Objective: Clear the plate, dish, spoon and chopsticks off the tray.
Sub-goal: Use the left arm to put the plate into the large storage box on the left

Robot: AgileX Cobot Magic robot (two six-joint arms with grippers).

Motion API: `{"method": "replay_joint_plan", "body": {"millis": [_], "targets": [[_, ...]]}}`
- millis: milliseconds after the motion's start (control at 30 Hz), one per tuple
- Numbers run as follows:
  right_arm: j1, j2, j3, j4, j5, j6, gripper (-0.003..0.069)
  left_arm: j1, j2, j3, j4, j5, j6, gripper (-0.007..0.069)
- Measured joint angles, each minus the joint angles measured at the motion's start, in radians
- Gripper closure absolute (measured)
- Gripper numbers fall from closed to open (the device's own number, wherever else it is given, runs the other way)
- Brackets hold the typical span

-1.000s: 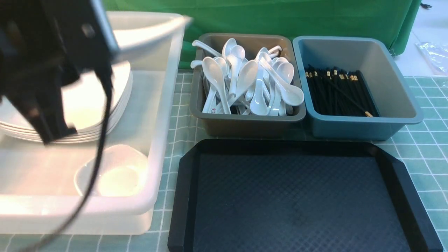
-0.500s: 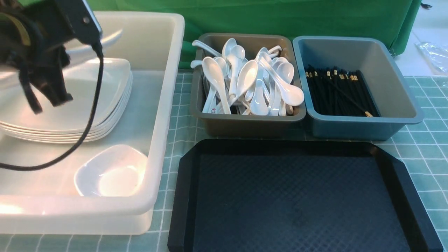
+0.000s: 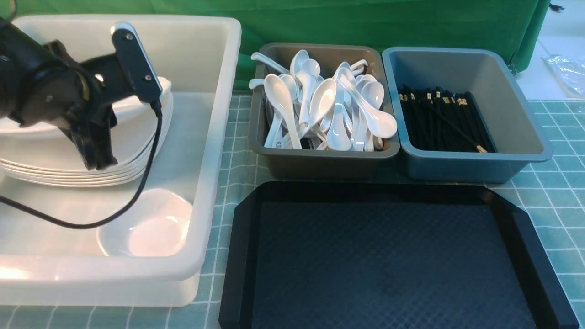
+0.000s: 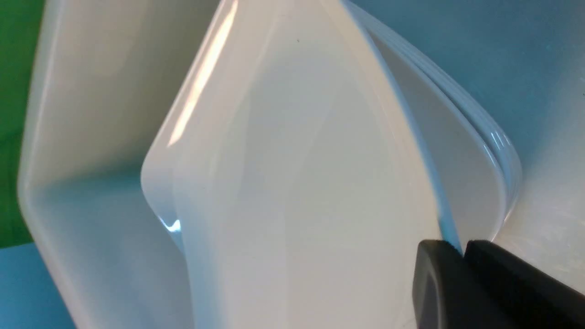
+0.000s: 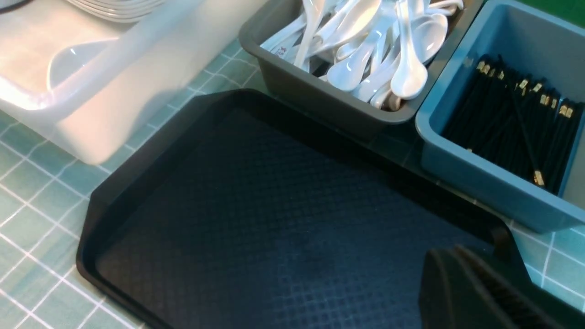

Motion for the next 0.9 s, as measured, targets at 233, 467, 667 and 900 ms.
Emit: {"method": "replay_joint_plan", "body": {"millis": [233, 467, 667, 900], "targets": [[0.000, 0.000, 0.000, 0.012, 0.001, -0.007, 0.0638, 0.000, 0.054, -0.005, -0.010, 0.008, -0.088, 0.0599], [0.000, 0.000, 0.000, 0.090, 0.004, -0.052, 0.0638, 0.000, 0.108, -0.005, -0.008, 0.020, -0.090, 0.0494], [0.000, 0.000, 0.000, 0.128, 0.020, -0.074, 0.0638, 0.000, 0.108, -0.006, -0.003, 0.033, -0.198, 0.0281], [0.000, 0.000, 0.000, 0.138, 0.048, -0.067, 0.0638, -0.053, -0.068, 0.001, -0.300, 0.090, -0.277, 0.0176]]}}
